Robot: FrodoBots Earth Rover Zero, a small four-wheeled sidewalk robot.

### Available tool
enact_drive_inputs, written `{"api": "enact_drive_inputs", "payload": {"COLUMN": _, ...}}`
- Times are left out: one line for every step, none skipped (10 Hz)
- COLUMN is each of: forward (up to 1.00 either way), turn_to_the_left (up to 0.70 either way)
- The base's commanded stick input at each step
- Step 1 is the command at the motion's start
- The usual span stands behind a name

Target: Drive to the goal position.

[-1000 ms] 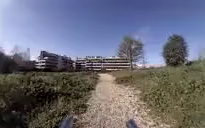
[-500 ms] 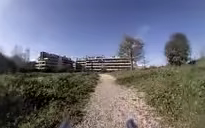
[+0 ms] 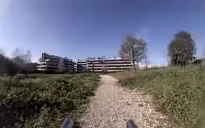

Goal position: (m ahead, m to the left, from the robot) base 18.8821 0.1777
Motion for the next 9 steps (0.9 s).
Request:
{"api": "enact_drive_inputs", "payload": {"forward": 0.50, "turn_to_the_left": -0.36}}
{"api": "enact_drive_inputs", "payload": {"forward": 0.50, "turn_to_the_left": -0.43}}
{"api": "enact_drive_inputs", "payload": {"forward": 0.50, "turn_to_the_left": -0.33}}
{"api": "enact_drive_inputs", "payload": {"forward": 0.50, "turn_to_the_left": 0.00}}
{"api": "enact_drive_inputs", "payload": {"forward": 0.50, "turn_to_the_left": 0.00}}
{"api": "enact_drive_inputs", "payload": {"forward": 0.50, "turn_to_the_left": 0.00}}
{"api": "enact_drive_inputs", "payload": {"forward": 0.50, "turn_to_the_left": 0.00}}
{"api": "enact_drive_inputs", "payload": {"forward": 0.50, "turn_to_the_left": 0.00}}
{"api": "enact_drive_inputs", "payload": {"forward": 0.50, "turn_to_the_left": 0.00}}
